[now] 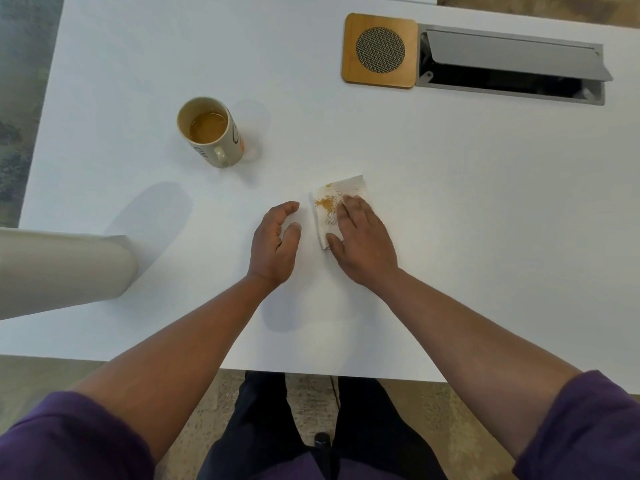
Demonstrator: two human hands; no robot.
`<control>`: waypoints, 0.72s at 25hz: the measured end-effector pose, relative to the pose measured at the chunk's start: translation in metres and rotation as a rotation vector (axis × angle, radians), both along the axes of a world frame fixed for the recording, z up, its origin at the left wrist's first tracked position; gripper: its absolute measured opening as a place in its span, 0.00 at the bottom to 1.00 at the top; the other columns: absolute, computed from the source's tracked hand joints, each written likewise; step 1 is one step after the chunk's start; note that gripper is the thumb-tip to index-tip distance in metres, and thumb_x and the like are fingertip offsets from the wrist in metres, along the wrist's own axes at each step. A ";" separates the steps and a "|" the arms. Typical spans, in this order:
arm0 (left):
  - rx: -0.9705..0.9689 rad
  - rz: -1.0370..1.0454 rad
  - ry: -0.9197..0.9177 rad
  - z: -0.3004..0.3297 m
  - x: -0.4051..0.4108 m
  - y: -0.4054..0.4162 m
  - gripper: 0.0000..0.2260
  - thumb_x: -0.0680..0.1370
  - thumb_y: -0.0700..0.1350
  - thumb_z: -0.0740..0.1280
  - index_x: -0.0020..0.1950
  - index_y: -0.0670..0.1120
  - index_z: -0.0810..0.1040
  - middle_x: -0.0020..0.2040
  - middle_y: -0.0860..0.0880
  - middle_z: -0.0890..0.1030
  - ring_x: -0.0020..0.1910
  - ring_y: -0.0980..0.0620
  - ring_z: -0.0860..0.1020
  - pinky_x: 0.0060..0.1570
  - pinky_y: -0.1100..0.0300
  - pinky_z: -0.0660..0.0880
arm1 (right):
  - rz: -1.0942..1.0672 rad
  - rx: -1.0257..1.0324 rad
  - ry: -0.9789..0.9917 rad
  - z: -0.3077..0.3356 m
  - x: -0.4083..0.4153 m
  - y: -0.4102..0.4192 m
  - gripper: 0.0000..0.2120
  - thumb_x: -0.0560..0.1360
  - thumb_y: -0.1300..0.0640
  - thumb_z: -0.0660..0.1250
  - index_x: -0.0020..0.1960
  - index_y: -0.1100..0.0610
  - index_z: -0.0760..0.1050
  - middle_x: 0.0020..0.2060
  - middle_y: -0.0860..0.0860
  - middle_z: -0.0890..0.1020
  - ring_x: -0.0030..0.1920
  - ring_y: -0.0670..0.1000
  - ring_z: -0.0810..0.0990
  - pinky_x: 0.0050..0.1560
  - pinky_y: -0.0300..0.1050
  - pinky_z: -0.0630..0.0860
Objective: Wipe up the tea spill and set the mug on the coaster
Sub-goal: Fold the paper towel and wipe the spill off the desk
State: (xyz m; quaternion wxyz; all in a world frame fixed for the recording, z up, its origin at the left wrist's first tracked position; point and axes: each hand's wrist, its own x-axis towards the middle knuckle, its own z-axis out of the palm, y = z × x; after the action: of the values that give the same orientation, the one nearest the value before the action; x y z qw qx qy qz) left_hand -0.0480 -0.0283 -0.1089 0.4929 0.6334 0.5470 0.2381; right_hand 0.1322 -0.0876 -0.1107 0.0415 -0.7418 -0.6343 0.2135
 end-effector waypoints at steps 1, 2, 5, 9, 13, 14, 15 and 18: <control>-0.001 -0.001 0.001 0.000 0.000 0.000 0.21 0.78 0.47 0.60 0.69 0.45 0.76 0.65 0.54 0.78 0.64 0.60 0.74 0.62 0.75 0.66 | -0.005 -0.014 -0.029 -0.002 0.000 -0.001 0.31 0.83 0.45 0.57 0.79 0.62 0.60 0.80 0.59 0.60 0.80 0.59 0.55 0.77 0.56 0.58; -0.001 -0.004 0.004 0.000 0.000 0.000 0.21 0.78 0.47 0.60 0.69 0.45 0.76 0.65 0.54 0.78 0.64 0.59 0.74 0.62 0.75 0.66 | -0.013 -0.025 -0.048 -0.004 -0.002 -0.002 0.31 0.83 0.44 0.58 0.78 0.62 0.60 0.79 0.59 0.60 0.80 0.60 0.56 0.77 0.56 0.58; -0.004 -0.011 0.009 0.001 -0.001 0.000 0.21 0.78 0.47 0.60 0.70 0.45 0.76 0.65 0.54 0.77 0.64 0.59 0.74 0.61 0.75 0.66 | -0.085 0.006 -0.044 -0.008 -0.013 -0.002 0.26 0.83 0.52 0.59 0.77 0.63 0.64 0.77 0.60 0.65 0.77 0.64 0.60 0.75 0.58 0.62; -0.001 -0.029 0.002 0.002 -0.003 0.001 0.21 0.78 0.47 0.60 0.70 0.45 0.76 0.65 0.54 0.78 0.64 0.58 0.74 0.61 0.74 0.67 | -0.147 0.088 -0.004 -0.009 -0.019 0.002 0.24 0.77 0.66 0.61 0.72 0.67 0.70 0.72 0.63 0.72 0.71 0.68 0.68 0.70 0.62 0.68; -0.003 -0.034 -0.005 0.002 -0.004 0.002 0.21 0.77 0.47 0.60 0.70 0.45 0.76 0.65 0.54 0.77 0.64 0.58 0.74 0.62 0.72 0.67 | -0.176 0.143 0.011 -0.011 -0.024 0.000 0.22 0.77 0.68 0.61 0.72 0.67 0.71 0.72 0.62 0.73 0.73 0.67 0.68 0.71 0.61 0.69; 0.000 -0.037 -0.006 0.003 -0.005 0.002 0.21 0.77 0.47 0.60 0.70 0.45 0.76 0.65 0.54 0.78 0.64 0.58 0.74 0.62 0.72 0.68 | -0.180 0.153 0.018 -0.011 -0.024 0.000 0.22 0.77 0.68 0.62 0.72 0.66 0.71 0.72 0.61 0.73 0.73 0.67 0.68 0.71 0.60 0.69; 0.005 -0.041 -0.006 0.002 -0.006 0.002 0.21 0.77 0.46 0.60 0.69 0.45 0.76 0.65 0.54 0.78 0.64 0.59 0.74 0.62 0.72 0.68 | -0.181 0.161 0.024 -0.011 -0.024 -0.001 0.23 0.77 0.68 0.62 0.72 0.66 0.72 0.72 0.60 0.74 0.74 0.67 0.68 0.71 0.60 0.69; 0.025 -0.047 0.017 -0.001 -0.005 0.003 0.21 0.77 0.46 0.60 0.69 0.45 0.77 0.64 0.55 0.78 0.62 0.60 0.74 0.60 0.74 0.68 | -0.134 0.177 0.026 -0.012 -0.025 -0.006 0.22 0.76 0.69 0.60 0.70 0.66 0.73 0.71 0.60 0.75 0.73 0.67 0.69 0.69 0.61 0.70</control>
State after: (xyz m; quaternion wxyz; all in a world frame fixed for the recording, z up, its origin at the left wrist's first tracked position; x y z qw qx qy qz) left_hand -0.0534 -0.0253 -0.1099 0.4857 0.6541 0.5331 0.2281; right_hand 0.1077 -0.0933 -0.1226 0.1292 -0.7733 -0.5989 0.1631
